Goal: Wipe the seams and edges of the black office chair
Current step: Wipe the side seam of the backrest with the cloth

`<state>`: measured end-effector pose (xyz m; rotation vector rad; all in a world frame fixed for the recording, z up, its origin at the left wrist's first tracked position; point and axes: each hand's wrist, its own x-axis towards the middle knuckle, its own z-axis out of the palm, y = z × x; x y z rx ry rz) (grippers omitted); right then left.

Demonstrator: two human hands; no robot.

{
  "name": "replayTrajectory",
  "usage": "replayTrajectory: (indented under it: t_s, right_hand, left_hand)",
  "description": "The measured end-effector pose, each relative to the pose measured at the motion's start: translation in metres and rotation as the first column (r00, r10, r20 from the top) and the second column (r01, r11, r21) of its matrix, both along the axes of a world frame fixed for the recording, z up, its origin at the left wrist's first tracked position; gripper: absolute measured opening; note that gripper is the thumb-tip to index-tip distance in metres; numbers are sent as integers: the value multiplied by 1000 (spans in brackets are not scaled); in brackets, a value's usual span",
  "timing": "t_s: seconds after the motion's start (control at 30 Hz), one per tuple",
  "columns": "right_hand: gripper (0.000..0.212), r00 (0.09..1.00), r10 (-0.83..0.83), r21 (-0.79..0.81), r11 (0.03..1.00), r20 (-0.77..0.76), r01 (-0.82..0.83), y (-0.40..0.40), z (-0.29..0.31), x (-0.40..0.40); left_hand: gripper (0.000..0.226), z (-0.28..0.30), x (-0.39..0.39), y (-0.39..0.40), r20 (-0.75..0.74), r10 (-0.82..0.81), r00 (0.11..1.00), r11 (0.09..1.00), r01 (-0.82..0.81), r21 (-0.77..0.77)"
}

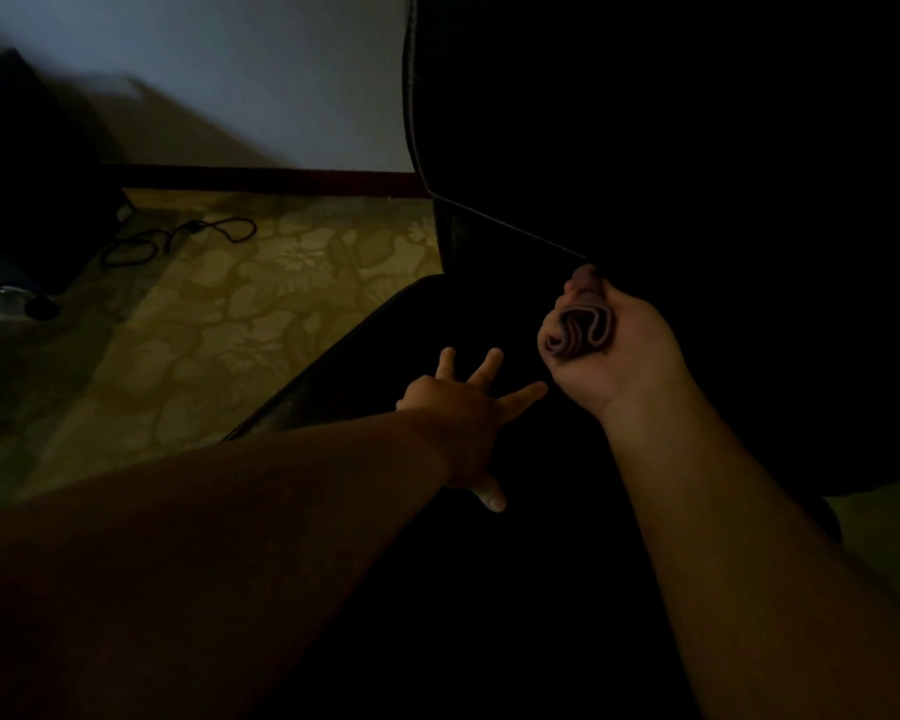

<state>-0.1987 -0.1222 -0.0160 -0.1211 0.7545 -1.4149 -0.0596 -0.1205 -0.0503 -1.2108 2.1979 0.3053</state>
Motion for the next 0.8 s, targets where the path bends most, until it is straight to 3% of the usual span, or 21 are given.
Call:
replayTrajectory:
  t_s: [0.13, 0.23, 0.37, 0.47, 0.6, 0.8]
  right_hand:
    - [32, 996, 88, -15, 996, 15, -88, -1, -1, -3]
    - [35, 997, 46, 27, 999, -56, -44, -5, -1, -2]
    - [28, 988, 129, -33, 991, 85, -126, -3, -1, -3]
    - [27, 985, 156, -43, 987, 75, -153, -3, 2, -7]
    - [37, 997, 75, 14, 997, 29, -75, -6, 4, -1]
    - [29, 995, 61, -40, 998, 78, -58, -5, -4, 0]
  left_hand:
    - [118, 10, 10, -6, -33, -112, 993, 993, 111, -27]
    - [107, 9, 25, -13, -84, -157, 984, 980, 145, -138]
    - [109, 8, 34, -23, -100, -6, 995, 995, -3, -96]
    - [109, 5, 37, -28, -146, 84, 986, 995, -90, -35]
    - [103, -5, 38, -28, -155, 107, 982, 994, -111, -14]
    - [103, -5, 37, -28, -154, 95, 983, 995, -99, -18]
